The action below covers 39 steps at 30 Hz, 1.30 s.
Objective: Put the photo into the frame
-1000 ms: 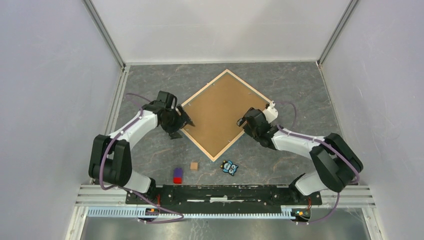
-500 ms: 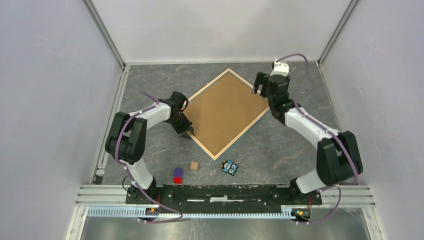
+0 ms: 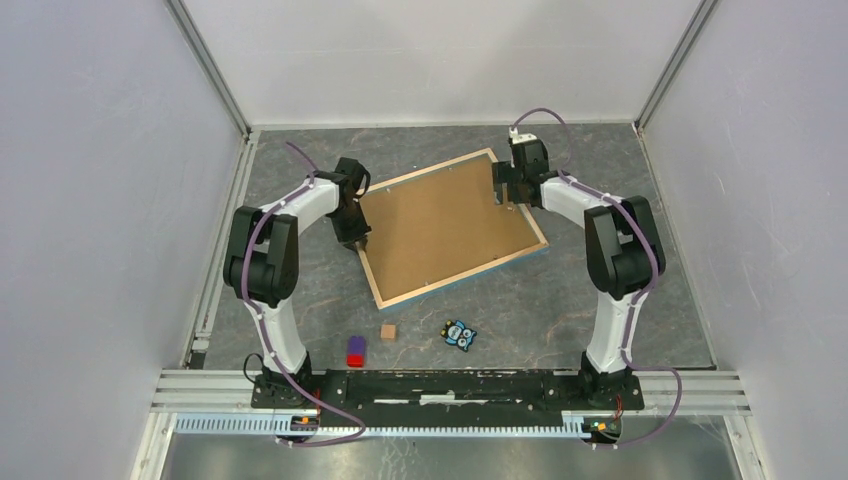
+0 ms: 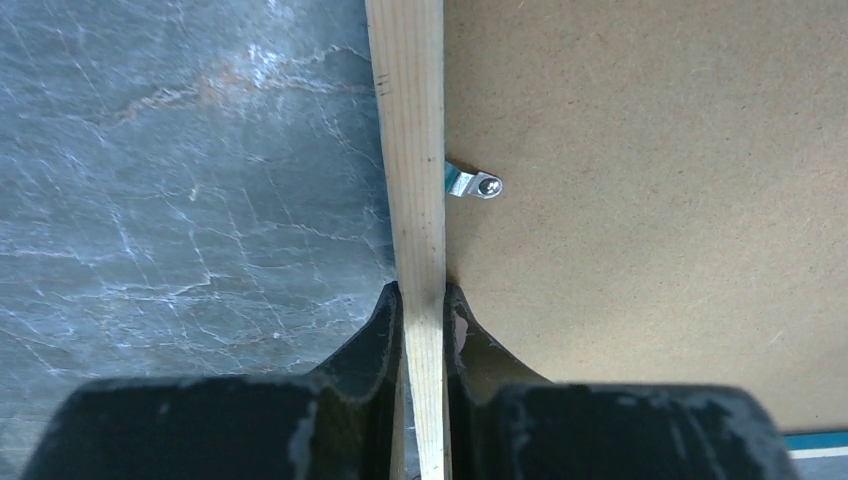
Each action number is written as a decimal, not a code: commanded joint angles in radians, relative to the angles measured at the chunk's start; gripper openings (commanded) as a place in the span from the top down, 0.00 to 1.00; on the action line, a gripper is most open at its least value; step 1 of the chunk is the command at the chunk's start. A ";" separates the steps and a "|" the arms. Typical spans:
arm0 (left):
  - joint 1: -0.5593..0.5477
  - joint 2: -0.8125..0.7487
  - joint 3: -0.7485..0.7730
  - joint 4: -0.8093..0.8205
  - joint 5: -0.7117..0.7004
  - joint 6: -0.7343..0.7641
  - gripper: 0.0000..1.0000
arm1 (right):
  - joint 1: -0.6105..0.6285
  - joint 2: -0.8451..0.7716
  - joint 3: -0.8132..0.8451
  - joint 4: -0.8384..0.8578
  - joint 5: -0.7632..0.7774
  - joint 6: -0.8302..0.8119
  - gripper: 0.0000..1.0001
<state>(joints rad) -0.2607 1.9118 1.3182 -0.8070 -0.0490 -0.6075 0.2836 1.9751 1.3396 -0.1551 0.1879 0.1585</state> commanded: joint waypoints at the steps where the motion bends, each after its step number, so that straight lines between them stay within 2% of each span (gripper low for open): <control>1: 0.043 0.055 0.005 -0.023 -0.080 0.119 0.98 | 0.010 -0.076 -0.052 -0.054 0.029 0.070 0.09; 4: 0.047 0.049 0.003 -0.021 -0.055 0.115 0.98 | 0.009 -0.130 -0.146 0.023 0.030 0.000 0.10; 8: 0.048 0.041 0.001 -0.018 -0.050 0.113 0.98 | 0.009 -0.104 -0.157 0.042 -0.014 -0.093 0.19; 18: 0.048 0.040 -0.002 -0.015 -0.028 0.112 0.98 | 0.009 -0.035 -0.156 0.104 -0.022 -0.091 0.36; 28: 0.048 0.038 -0.004 -0.015 -0.024 0.112 0.98 | 0.004 -0.009 -0.139 0.090 -0.028 -0.084 0.57; 39: 0.047 0.041 -0.001 -0.015 -0.016 0.111 0.98 | -0.001 0.004 -0.124 0.067 -0.053 -0.071 0.73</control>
<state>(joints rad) -0.2256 1.9209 1.3293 -0.8131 -0.0147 -0.5636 0.2810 1.9419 1.1965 -0.0540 0.1680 0.0807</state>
